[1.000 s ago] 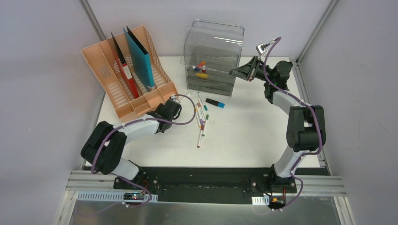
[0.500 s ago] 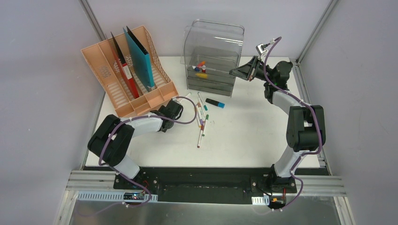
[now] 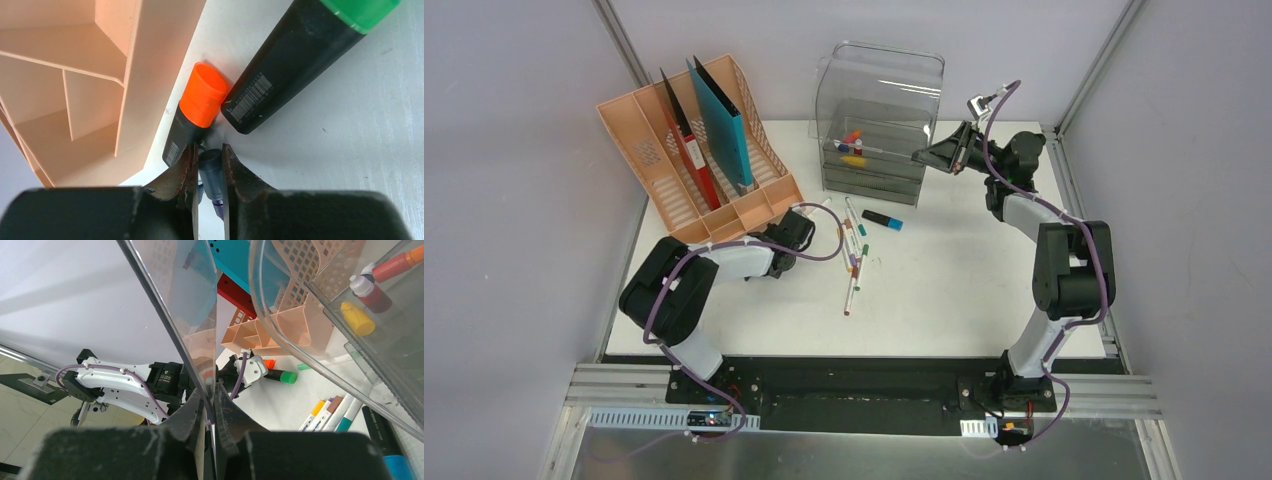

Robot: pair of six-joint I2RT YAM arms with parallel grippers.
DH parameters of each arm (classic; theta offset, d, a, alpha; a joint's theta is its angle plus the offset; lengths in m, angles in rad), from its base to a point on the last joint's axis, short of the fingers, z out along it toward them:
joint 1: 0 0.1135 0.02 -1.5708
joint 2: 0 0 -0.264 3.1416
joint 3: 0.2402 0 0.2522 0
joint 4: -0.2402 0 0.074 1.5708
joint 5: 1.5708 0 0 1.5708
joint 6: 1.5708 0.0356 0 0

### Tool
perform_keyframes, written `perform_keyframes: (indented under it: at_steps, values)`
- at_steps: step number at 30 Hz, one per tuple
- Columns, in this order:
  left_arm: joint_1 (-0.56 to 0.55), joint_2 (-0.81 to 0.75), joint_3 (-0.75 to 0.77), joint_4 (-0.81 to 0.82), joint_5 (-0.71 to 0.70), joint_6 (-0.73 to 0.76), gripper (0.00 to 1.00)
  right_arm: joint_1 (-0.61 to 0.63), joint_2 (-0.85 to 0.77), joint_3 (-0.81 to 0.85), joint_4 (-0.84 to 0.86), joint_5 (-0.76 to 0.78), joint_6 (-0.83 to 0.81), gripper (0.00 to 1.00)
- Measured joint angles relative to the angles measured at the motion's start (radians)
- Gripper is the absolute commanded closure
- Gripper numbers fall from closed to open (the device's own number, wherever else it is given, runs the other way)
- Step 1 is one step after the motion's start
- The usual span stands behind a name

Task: Organize the desk
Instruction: Pick up the stationery from the center of the board.

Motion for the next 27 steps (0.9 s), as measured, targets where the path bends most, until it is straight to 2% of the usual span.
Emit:
perform_keyframes:
  at_steps: [6, 15, 20, 27]
  values:
    - [0.000, -0.004, 0.022, -0.024, 0.048, -0.003, 0.90, 0.000, 0.004, 0.000, 0.005, -0.004, 0.000, 0.95]
    - [-0.010, -0.051, 0.062, -0.117, 0.203, -0.072, 0.89, 0.000, 0.005, 0.000, 0.011, -0.005, -0.001, 0.95]
    - [-0.021, -0.048, 0.136, -0.204, 0.272, -0.123, 0.70, 0.000, 0.005, 0.000, 0.011, -0.005, -0.001, 0.95]
    - [-0.023, -0.048, 0.181, -0.278, 0.320, -0.185, 0.57, 0.000, 0.005, 0.000, 0.011, -0.005, -0.001, 0.95]
